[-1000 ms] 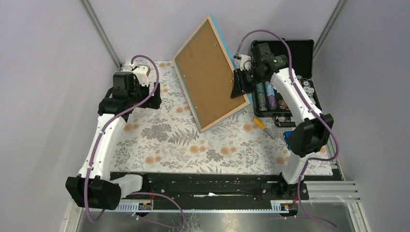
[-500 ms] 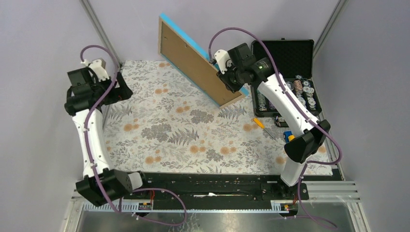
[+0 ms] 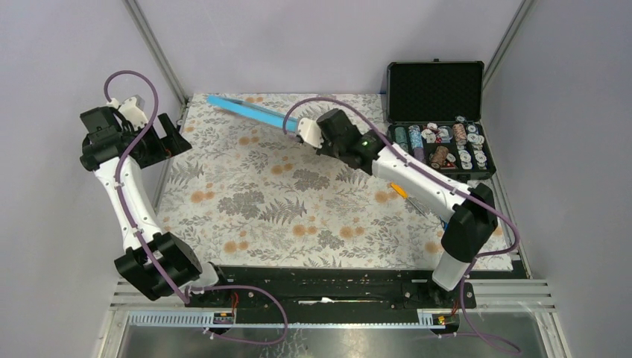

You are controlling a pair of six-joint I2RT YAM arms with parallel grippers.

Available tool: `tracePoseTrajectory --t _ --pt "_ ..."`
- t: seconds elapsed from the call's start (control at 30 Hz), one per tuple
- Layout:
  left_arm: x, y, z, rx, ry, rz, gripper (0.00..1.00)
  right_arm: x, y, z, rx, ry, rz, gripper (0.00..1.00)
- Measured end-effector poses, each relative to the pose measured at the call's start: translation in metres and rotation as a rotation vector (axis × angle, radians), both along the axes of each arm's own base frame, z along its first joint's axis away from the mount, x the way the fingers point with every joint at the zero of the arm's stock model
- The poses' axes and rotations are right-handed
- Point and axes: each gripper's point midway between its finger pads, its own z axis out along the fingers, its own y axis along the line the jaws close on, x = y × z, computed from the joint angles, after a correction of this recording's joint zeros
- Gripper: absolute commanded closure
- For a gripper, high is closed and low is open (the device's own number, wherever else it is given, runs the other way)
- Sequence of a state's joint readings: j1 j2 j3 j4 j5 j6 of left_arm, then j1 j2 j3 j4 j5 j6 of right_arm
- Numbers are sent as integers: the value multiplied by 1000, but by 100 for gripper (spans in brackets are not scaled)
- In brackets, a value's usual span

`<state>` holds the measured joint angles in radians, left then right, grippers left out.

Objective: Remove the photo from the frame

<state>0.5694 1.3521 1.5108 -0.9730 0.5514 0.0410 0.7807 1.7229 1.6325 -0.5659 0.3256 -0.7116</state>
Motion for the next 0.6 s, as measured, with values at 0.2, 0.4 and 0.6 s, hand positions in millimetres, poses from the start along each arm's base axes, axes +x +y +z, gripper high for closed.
tracePoseTrajectory --t 0.2,0.4,0.6 --pt "-4 -5 -15 -27 36 -29 1 -14 13 -27 -83 -60 53 100" --pt "-1 -1 -25 -37 63 -36 1 -43 22 -70 -210 -160 126 100" --pt "2 9 -35 -57 92 -16 1 -60 25 -104 -264 -272 163 100"
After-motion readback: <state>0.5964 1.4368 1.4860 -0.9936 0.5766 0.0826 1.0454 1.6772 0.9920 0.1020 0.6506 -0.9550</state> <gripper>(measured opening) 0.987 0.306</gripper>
